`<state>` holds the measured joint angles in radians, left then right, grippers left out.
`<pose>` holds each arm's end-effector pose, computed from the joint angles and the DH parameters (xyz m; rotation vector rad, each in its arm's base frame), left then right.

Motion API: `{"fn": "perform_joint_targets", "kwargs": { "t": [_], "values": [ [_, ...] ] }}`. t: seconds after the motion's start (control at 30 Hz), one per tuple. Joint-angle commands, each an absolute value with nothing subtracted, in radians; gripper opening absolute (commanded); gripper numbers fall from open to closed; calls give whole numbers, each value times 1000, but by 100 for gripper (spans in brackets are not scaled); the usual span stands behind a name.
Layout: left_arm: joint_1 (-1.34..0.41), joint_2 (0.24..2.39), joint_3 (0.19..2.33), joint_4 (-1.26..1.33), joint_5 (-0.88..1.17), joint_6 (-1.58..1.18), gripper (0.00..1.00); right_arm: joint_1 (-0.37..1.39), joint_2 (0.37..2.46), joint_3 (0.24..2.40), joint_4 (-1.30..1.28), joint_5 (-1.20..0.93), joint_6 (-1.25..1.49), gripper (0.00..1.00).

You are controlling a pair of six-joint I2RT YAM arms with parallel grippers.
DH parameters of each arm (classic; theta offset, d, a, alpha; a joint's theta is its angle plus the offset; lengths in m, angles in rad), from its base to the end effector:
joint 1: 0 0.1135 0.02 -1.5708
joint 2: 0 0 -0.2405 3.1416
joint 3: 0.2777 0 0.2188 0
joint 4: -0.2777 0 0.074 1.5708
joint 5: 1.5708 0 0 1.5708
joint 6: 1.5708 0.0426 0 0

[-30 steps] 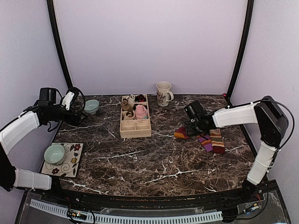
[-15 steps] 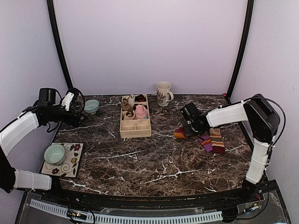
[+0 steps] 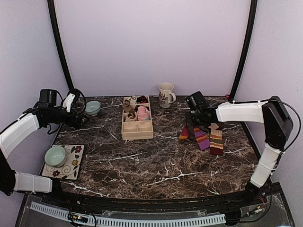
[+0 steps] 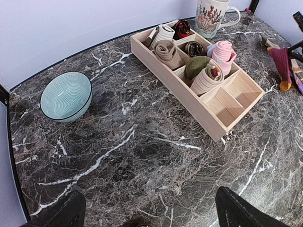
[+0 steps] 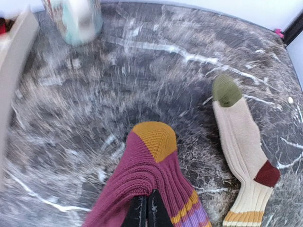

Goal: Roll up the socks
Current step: Adjust the sock at the center of the board, then flatten out the sock at the center of the board.

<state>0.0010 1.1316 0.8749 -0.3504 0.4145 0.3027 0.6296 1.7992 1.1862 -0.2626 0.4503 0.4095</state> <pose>0.2293 -0.0169 0.2713 0.5490 2.0604 -0.2729 0.2963 0.1929 0.1895 -0.0636 2.3337 -0.0440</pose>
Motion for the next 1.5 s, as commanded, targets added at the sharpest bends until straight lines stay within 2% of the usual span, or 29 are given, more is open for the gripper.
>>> {"fn": "perform_joint_targets", "kwargs": {
  "t": [0.0,0.2,0.33,0.37,0.4,0.43,0.57,0.6,0.67,0.73,1.03,1.3,1.47],
  "values": [
    [-16,1143,882,-377,411,296,98,637,1635,1105,-224,480,636,0],
    [-56,1142,899,-371,416,281,99,702,1564,1029,-302,578,783,0],
    [-86,1151,914,-373,413,273,99,778,1655,1031,-362,530,832,0],
    [-92,1154,917,-373,413,271,99,801,1688,1043,-378,516,837,8],
    [-96,1157,918,-373,415,270,99,820,1718,1057,-391,498,837,27],
    [-99,1160,918,-373,415,269,99,835,1746,1071,-398,479,831,39],
    [-109,1168,923,-381,414,270,99,859,1724,1039,-320,411,785,67],
    [-109,1170,923,-384,413,272,99,859,1700,1025,-297,396,767,74],
    [-111,1168,923,-385,408,273,99,859,1647,1008,-266,358,705,82],
    [-110,1163,920,-381,403,274,99,859,1602,977,-247,348,655,86],
    [-114,1171,919,-390,417,276,99,784,1388,744,-220,256,673,81],
    [-116,1171,928,-407,429,279,99,709,1449,703,-184,235,660,68],
    [-115,1166,926,-416,435,279,99,679,1490,739,-174,236,633,64]
  ]
}}
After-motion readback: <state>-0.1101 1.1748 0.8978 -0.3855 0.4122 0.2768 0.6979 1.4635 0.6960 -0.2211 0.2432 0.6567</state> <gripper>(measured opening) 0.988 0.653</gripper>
